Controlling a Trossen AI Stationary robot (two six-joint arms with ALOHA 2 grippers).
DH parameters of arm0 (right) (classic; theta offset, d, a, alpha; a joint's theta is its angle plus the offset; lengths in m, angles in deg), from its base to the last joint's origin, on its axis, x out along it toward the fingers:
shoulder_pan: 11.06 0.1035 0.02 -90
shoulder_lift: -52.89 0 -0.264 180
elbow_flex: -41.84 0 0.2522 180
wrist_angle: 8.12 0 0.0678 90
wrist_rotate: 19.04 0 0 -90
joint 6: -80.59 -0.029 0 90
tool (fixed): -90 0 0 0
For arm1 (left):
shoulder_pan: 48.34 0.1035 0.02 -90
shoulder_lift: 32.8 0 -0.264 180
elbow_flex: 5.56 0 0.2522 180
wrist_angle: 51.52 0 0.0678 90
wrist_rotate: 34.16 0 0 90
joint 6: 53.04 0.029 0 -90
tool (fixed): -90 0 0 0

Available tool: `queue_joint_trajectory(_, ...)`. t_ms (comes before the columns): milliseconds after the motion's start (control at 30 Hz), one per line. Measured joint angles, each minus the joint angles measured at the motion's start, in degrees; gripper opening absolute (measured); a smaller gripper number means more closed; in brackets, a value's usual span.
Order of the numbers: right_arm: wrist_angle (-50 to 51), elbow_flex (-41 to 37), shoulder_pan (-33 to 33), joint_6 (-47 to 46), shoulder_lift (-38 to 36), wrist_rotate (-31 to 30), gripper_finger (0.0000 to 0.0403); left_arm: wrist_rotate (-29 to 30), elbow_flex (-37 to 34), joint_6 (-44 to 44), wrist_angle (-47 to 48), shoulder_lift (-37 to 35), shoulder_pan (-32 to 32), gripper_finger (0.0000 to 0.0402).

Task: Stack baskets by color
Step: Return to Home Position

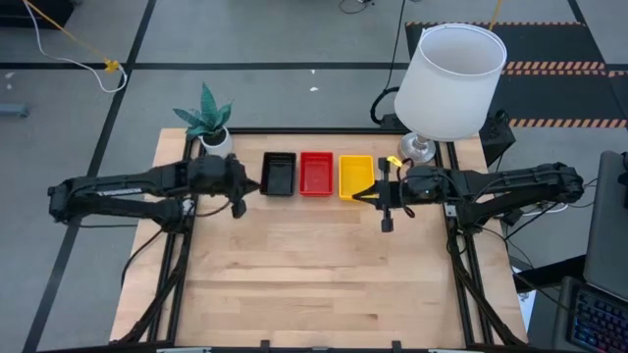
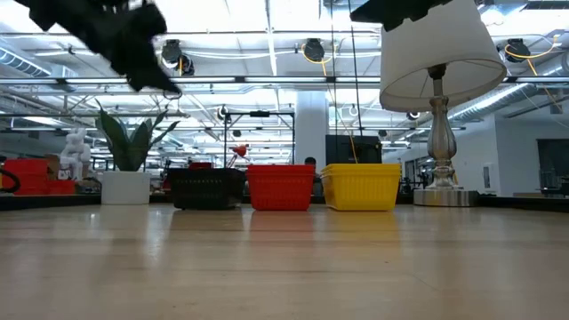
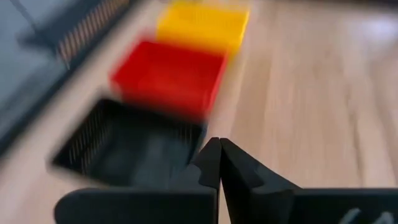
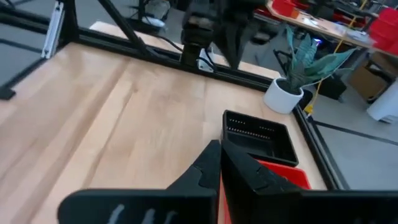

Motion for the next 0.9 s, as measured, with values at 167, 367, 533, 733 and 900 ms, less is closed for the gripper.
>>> queue_joint_trajectory(167, 0.07, -0.02, 0.29, -3.31, -0.50, 0.03, 0.0004, 7.82, 0.03, 2.25, -12.39, -0.42, -6.69, 0.0007)
queue_joint_trajectory(367, -5.37, -3.86, 4.16, -4.12, -0.59, -3.21, 0.0004, 22.35, -0.04, 4.39, -21.99, 5.43, -14.75, 0.0007)
queue_joint_trajectory(533, -7.07, -6.11, 7.33, -4.79, -1.77, -4.65, 0.0004, 28.45, -0.04, 5.51, -29.83, 11.99, -20.44, 0.0007)
queue_joint_trajectory(733, -11.26, -11.09, 10.57, -6.15, -5.19, -4.57, 0.0004, 28.50, -3.39, 6.05, -43.74, 17.69, -24.92, 0.0007)
queue_joint_trajectory(900, -12.67, -17.33, 11.94, -8.85, -10.49, -4.57, 0.0004, 28.25, -11.21, 4.50, -53.54, 17.14, -27.60, 0.0007)
